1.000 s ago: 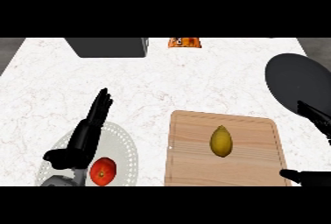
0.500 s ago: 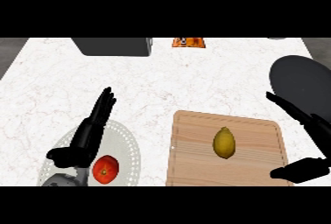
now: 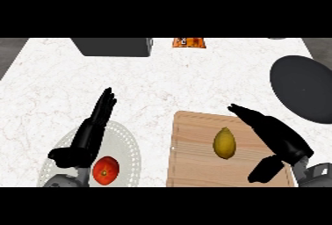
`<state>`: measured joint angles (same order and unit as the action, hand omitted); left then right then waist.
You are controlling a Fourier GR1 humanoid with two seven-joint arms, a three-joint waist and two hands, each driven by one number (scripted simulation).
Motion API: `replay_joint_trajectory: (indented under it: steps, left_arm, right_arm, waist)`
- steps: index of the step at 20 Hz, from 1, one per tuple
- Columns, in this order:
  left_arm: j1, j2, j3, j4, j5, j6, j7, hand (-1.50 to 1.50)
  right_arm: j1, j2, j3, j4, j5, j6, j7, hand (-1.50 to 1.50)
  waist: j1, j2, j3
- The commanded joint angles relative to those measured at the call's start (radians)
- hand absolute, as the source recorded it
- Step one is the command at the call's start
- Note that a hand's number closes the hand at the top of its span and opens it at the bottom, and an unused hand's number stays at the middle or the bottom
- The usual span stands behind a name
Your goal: Pick the lemon from the cutting board and place it in the pan
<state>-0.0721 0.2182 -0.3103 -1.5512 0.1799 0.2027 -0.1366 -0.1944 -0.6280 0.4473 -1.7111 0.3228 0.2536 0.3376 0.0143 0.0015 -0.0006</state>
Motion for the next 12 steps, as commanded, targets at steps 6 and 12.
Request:
replay_joint_trajectory:
  steps: [6, 12]
  left_arm:
    - [0.061, 0.019, 0.071, -0.065, -0.012, -0.067, 0.034, 0.0]
    - [-0.014, -0.08, 0.073, 0.027, -0.077, -0.061, 0.02, 0.0]
  right_arm:
    - [-0.045, 0.192, 0.004, 0.072, 0.141, 0.085, 0.1, -1.5]
    - [-0.018, 0.277, -0.042, 0.146, 0.238, 0.087, 0.045, -1.5]
  waist:
    - [-0.009, -0.002, 0.001]
    - [-0.013, -0.001, 0.001]
